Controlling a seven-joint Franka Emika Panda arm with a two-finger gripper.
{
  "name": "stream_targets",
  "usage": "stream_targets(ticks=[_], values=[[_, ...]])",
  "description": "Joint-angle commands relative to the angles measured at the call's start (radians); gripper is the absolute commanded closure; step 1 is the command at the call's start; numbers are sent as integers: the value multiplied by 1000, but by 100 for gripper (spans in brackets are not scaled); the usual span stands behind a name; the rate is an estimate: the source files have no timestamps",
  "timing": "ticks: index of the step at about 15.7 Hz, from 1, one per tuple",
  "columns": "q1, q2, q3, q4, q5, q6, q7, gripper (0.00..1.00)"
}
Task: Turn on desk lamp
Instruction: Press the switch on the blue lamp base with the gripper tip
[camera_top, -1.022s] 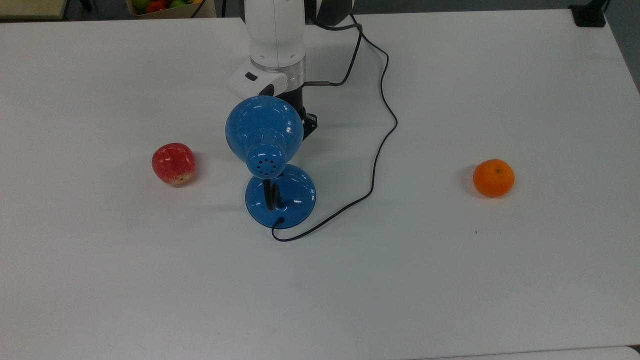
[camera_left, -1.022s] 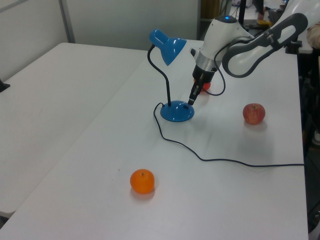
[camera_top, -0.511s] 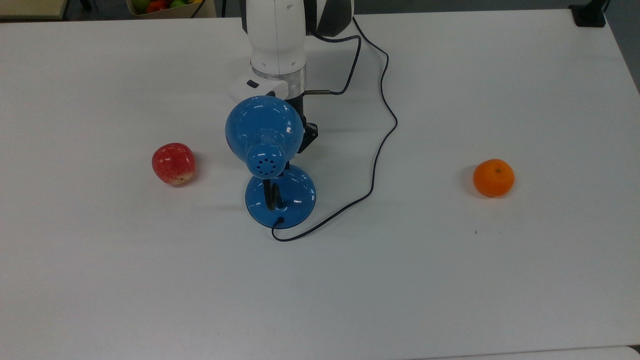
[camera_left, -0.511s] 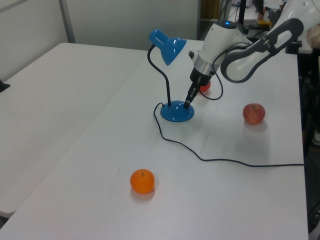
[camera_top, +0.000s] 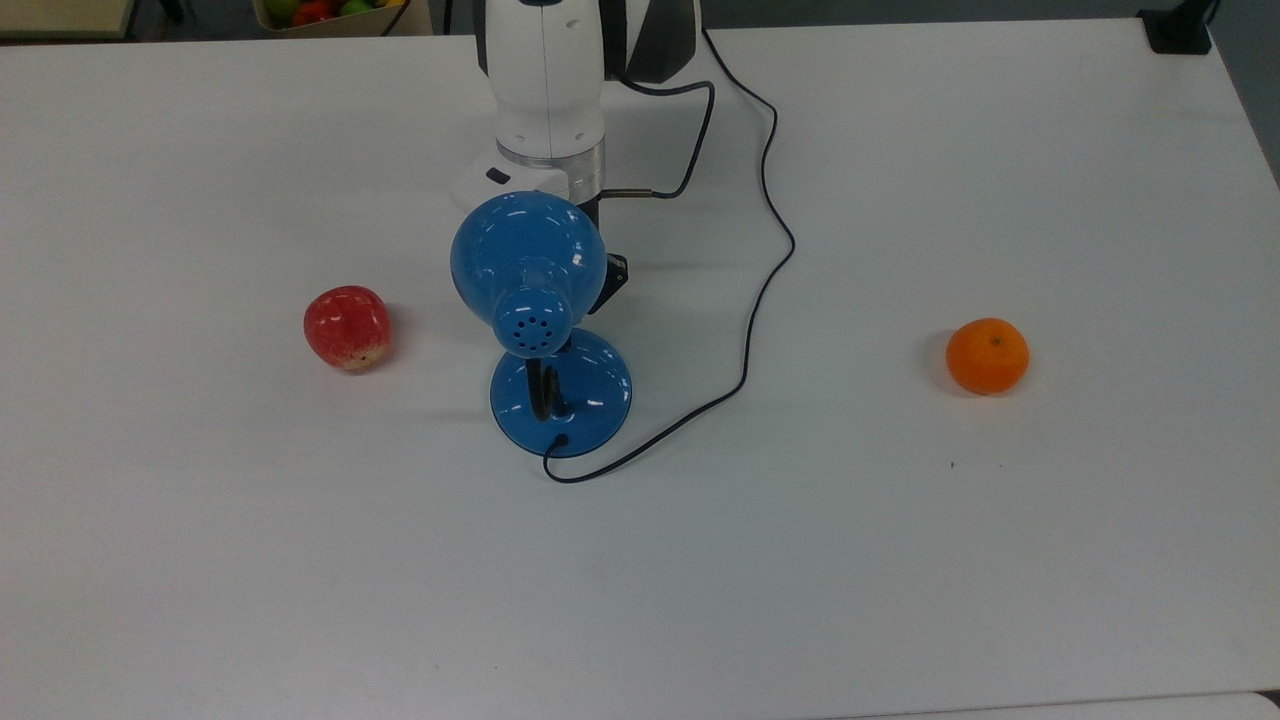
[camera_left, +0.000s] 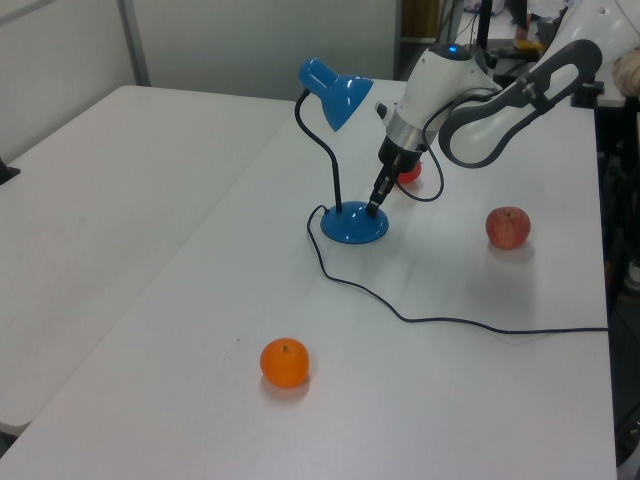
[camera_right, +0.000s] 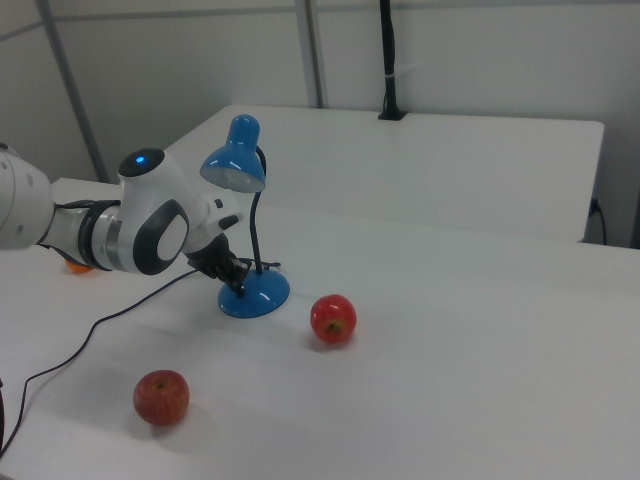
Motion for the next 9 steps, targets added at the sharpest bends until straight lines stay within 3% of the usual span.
stream_targets(ticks=[1, 9], values=[[-2, 27, -5, 19, -32, 29, 25, 100], [-5, 47, -5, 27, -53, 37, 27, 100]])
